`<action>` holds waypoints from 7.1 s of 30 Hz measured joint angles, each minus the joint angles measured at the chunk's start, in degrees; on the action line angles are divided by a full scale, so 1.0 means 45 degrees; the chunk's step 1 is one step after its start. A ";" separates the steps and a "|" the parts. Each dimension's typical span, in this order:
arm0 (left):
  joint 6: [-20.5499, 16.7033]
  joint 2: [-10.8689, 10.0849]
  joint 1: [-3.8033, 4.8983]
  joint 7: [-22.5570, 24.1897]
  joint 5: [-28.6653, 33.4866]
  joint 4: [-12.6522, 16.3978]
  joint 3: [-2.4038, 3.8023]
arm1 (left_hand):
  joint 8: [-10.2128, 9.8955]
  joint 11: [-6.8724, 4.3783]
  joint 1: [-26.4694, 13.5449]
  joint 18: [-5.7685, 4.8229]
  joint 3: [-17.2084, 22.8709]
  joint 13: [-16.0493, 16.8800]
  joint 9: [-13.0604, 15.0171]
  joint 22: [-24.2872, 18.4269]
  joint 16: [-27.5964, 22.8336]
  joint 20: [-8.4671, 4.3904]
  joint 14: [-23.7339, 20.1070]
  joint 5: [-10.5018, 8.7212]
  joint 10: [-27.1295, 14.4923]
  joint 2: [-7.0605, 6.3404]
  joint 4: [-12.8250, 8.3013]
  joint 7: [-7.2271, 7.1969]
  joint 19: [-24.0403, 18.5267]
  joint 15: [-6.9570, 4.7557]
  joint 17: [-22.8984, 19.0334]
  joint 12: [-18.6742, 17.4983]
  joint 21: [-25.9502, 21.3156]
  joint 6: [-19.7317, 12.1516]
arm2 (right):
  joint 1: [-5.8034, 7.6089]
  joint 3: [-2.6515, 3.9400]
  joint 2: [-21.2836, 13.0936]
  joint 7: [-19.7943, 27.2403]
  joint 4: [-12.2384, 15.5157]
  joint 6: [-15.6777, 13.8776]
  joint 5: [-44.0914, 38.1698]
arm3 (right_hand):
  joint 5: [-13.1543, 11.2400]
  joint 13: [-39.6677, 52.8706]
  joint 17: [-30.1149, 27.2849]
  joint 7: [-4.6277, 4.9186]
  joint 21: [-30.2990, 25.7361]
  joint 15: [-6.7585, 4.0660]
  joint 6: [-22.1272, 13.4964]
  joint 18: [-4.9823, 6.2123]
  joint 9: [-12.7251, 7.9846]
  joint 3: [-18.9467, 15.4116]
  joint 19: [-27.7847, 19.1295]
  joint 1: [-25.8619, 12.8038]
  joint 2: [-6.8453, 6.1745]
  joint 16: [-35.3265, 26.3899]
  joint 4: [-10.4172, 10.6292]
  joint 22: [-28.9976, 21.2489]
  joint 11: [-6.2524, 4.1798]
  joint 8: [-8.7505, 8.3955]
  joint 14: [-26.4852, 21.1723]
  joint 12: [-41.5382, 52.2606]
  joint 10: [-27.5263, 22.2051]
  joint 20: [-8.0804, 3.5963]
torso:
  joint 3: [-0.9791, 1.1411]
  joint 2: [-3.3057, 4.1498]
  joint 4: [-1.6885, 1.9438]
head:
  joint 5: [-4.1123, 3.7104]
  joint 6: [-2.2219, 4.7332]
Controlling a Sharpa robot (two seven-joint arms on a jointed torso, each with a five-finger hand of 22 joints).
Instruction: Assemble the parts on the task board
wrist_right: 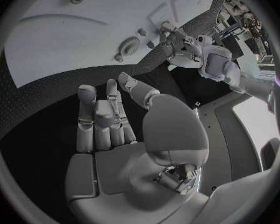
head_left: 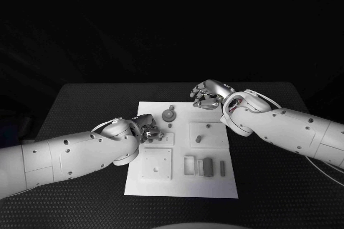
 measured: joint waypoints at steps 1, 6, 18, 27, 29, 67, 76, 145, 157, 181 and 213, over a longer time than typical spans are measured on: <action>0.0018 0.0001 0.0000 -0.0002 0.0000 0.0001 0.0000 | 0.0000 0.0003 0.0000 -0.0001 0.0000 -0.0010 0.0000 0.0000 0.0000 0.0000 0.0000 0.0000 -0.0003 0.0000 0.0000 0.0000 0.0000 0.0000 0.0000 0.0000 0.0000 0.0000 | 0.0000 0.0000 0.0000 0.0001 0.0000 0.0001 0.0001 | 0.0000 0.0000 0.0000 0.0000 0.0000 0.0000 0.0001 0.0000 0.0000 0.0000 0.0000 0.0000 0.0000 0.0000 0.0000 0.0000 0.0000 0.0000 0.0000 0.0000 0.0000 0.0000 | 0.0000 0.0000 0.0000 | 0.0000 -0.0001; 0.0093 0.0005 0.0005 -0.0014 -0.0001 0.0002 0.0003 | 0.0009 0.0047 0.0004 -0.0001 0.0000 -0.0012 -0.0001 -0.0001 0.0000 -0.0004 -0.0005 -0.0045 -0.0048 -0.0004 0.0000 0.0000 -0.0006 0.0005 -0.0016 0.0000 0.0000 0.0000 | 0.0000 0.0000 0.0000 0.0005 0.0000 0.0002 0.0007 | 0.0000 0.0000 0.0000 -0.0005 0.0000 0.0001 0.0006 0.0000 -0.0009 0.0000 -0.0001 0.0000 0.0000 0.0000 0.0000 0.0000 -0.0002 0.0000 0.0001 0.0000 -0.0001 0.0001 | -0.0001 0.0000 0.0001 | -0.0001 -0.0004; 0.0222 -0.0007 0.0018 -0.0039 0.0000 0.0036 0.0012 | -0.0052 0.0048 0.0262 0.0000 -0.0013 -0.0053 -0.0015 -0.0003 0.0051 -0.0027 -0.0045 -0.0293 -0.0048 -0.0165 0.0123 0.0000 -0.0072 0.0044 -0.0066 0.0077 0.0001 0.0000 | 0.0000 0.0000 -0.0004 0.0021 -0.0003 0.0007 0.0045 | 0.0000 -0.0012 0.0000 -0.0021 -0.0051 0.0019 0.0021 0.0000 -0.0010 -0.0037 -0.0003 0.0000 0.0000 0.0000 0.0037 0.0000 -0.0004 0.0000 0.0021 0.0000 -0.0003 0.0003 | 0.0000 0.0000 -0.0004 | -0.0009 -0.0013; 0.0288 -0.0059 0.0018 -0.0040 0.0009 0.0119 0.0014 | -0.0081 0.0075 0.0529 -0.0001 -0.0048 -0.0086 -0.0039 -0.0004 0.0074 -0.0024 -0.0045 -0.0345 -0.0075 -0.0293 0.0242 0.0000 -0.0072 0.0044 -0.0116 0.0077 0.0001 0.0000 | 0.0000 0.0000 -0.0012 0.0031 0.0001 0.0007 0.0070 | 0.0000 -0.0013 0.0001 0.0009 -0.0051 0.0021 -0.0008 0.0001 -0.0010 -0.0037 -0.0020 0.0000 0.0000 0.0000 0.0037 0.0000 -0.0021 0.0000 0.0024 0.0000 -0.0020 0.0020 | 0.0000 0.0001 -0.0002 | -0.0010 -0.0007; 0.0295 -0.0076 0.0018 -0.0036 0.0010 0.0137 0.0014 | -0.0098 0.0092 0.0561 -0.0001 -0.0078 -0.0086 -0.0037 -0.0004 0.0101 -0.0021 -0.0046 -0.0368 -0.0092 -0.0325 0.0273 0.0000 -0.0074 0.0043 -0.0116 0.0077 0.0001 -0.0001 | 0.0000 0.0000 -0.0016 0.0033 0.0003 0.0007 0.0074 | 0.0000 -0.0013 0.0001 0.0009 -0.0051 0.0021 -0.0009 0.0000 -0.0010 -0.0037 -0.0021 0.0000 0.0000 0.0000 0.0037 0.0000 -0.0022 0.0000 0.0024 0.0000 -0.0021 0.0021 | 0.0000 0.0001 -0.0002 | -0.0010 -0.0006; 0.0985 -0.0409 0.0033 0.0139 0.0017 0.0537 0.0053 | -0.0200 0.0138 0.0895 0.0000 -0.0141 -0.0191 -0.0013 0.0002 0.0159 0.0026 -0.0139 -0.0118 -0.0138 -0.0590 0.0234 0.0001 -0.0109 0.0129 -0.0248 0.0186 0.0001 -0.0001 | -0.0012 0.0000 -0.0054 0.0061 0.0001 0.0042 0.0105 | 0.0000 -0.0010 -0.0009 0.0019 -0.0051 0.0041 -0.0042 -0.0001 -0.0031 -0.0036 0.0002 -0.0050 0.0049 0.0000 0.0036 0.0000 -0.0026 0.0000 -0.0044 0.0000 -0.0026 -0.0001 | -0.0018 -0.0005 0.0007 | -0.0012 -0.0055; 0.1297 -0.0384 0.0052 0.0130 0.0020 0.0528 0.0067 | -0.0195 0.0140 0.0913 0.0000 -0.0171 -0.0215 -0.0018 0.0000 0.0152 0.0008 -0.0141 -0.0119 -0.0140 -0.0609 0.0204 0.0001 -0.0169 0.0128 -0.0263 0.0186 0.0001 -0.0001 | -0.0015 0.0000 -0.0050 0.0065 -0.0008 0.0050 0.0111 | 0.0000 -0.0010 -0.0009 0.0016 -0.0051 0.0042 -0.0047 -0.0001 -0.0031 -0.0036 0.0002 -0.0049 0.0050 0.0000 0.0036 0.0000 -0.0038 0.0000 -0.0043 0.0000 -0.0037 -0.0001 | -0.0018 -0.0005 0.0002 | -0.0006 -0.0054; 0.0277 -0.0090 -0.0052 -0.0185 0.1217 -0.0010 0.0362 | -0.0290 0.0166 0.1093 -0.0002 -0.0188 -0.0349 -0.0109 0.0001 0.0300 0.0069 -0.0221 -0.1127 -0.0167 -0.0492 0.0186 0.0002 -0.0203 0.0140 -0.0438 0.0286 0.0002 -0.0002 | -0.0054 0.0000 -0.0017 0.0093 -0.0096 0.0091 0.0356 | 0.0000 -0.0009 -0.0008 -0.0006 -0.0051 0.0039 -0.0061 -0.0001 -0.0044 -0.0036 -0.0025 -0.0103 0.0103 0.0000 0.0036 0.0000 -0.0023 0.0000 -0.0042 0.0000 -0.0023 0.0027 | 0.0006 0.0002 -0.0007 | -0.0022 -0.0029; 0.0321 -0.0072 -0.0039 -0.0257 0.1234 -0.0031 0.0359 | -0.0290 0.0172 0.1093 -0.0002 -0.0161 -0.0349 -0.0106 -0.0001 0.0406 0.0000 -0.0231 -0.1277 -0.0174 -0.0491 0.0212 0.0002 -0.0129 0.0130 -0.0438 0.0457 0.0001 -0.0003 | -0.0055 0.0000 -0.0021 0.0100 -0.0084 0.0093 0.0365 | 0.0000 -0.0009 -0.0008 -0.0023 -0.0051 0.0043 -0.0047 -0.0001 -0.0049 -0.0036 0.0001 -0.0102 0.0102 0.0000 0.0036 0.0000 -0.0024 0.0000 -0.0039 0.0000 -0.0024 0.0002 | 0.0006 0.0002 0.0002 | -0.0017 -0.0037; 0.0648 0.0052 -0.0016 -0.0304 0.0523 -0.0128 0.0357 | 0.0047 0.0174 0.1092 -0.0003 -0.0179 -0.0284 -0.0062 -0.0005 0.0713 -0.0029 -0.0185 -0.1427 -0.0175 -0.0491 0.0358 0.0002 -0.0015 0.0081 -0.0436 0.0817 0.0147 -0.0002 | -0.0055 0.0000 -0.0037 0.0114 -0.0082 0.0101 0.0383 | 0.0000 -0.0009 -0.0007 0.0026 -0.0098 0.0064 -0.0043 0.0000 -0.0058 -0.0036 -0.0001 -0.0205 0.0099 0.0000 0.0036 0.0000 -0.0026 0.0000 -0.0017 0.0000 -0.0026 0.0004 | -0.0004 0.0001 0.0000 | -0.0048 -0.0110; 0.0959 0.0021 -0.0003 -0.0319 0.0399 -0.0091 0.0375 | 0.0048 0.0132 0.1092 -0.0002 -0.0229 -0.0273 -0.0014 -0.0006 0.0740 -0.0059 -0.0186 -0.1526 -0.0134 -0.0490 0.0402 0.0002 0.0038 0.0081 -0.0435 0.0816 0.0146 -0.0002 | -0.0055 -0.0001 -0.0045 0.0127 -0.0085 0.0106 0.0403 | 0.0000 -0.0019 -0.0018 -0.0003 -0.0098 0.0037 -0.0025 0.0001 -0.0068 -0.0036 -0.0022 -0.0203 0.0098 0.0000 0.0036 0.0000 0.0002 0.0000 -0.0044 0.0000 0.0002 0.0025 | -0.0002 -0.0004 0.0000 | -0.0040 -0.0144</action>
